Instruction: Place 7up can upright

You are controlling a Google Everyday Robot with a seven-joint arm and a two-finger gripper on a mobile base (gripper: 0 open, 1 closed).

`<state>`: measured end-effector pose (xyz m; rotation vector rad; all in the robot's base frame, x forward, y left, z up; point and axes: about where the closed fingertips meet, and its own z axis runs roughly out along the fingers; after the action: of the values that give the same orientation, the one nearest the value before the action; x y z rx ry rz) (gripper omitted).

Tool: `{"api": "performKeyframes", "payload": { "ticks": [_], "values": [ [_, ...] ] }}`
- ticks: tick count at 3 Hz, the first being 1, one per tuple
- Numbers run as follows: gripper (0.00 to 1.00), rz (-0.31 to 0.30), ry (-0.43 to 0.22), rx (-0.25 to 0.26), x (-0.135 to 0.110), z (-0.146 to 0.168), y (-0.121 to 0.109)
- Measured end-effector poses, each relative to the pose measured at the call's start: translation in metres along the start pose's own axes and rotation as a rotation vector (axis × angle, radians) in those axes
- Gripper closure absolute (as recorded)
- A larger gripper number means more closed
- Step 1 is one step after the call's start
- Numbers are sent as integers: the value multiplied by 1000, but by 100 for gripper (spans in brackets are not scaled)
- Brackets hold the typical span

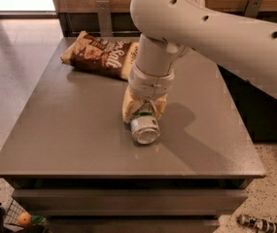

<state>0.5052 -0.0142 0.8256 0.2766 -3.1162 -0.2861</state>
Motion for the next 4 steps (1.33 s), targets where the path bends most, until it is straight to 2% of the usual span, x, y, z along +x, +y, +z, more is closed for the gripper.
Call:
{"api": "performKeyframes", "payload": {
  "ticks": [1, 2, 3, 4],
  "values": [
    [100, 3, -27, 24, -1, -13, -2],
    [100, -27, -113, 57, -8, -49, -3],
    [100, -116, -242, 54, -18, -90, 0],
    [100, -271, -394, 41, -21, -126, 5]
  ]
}}
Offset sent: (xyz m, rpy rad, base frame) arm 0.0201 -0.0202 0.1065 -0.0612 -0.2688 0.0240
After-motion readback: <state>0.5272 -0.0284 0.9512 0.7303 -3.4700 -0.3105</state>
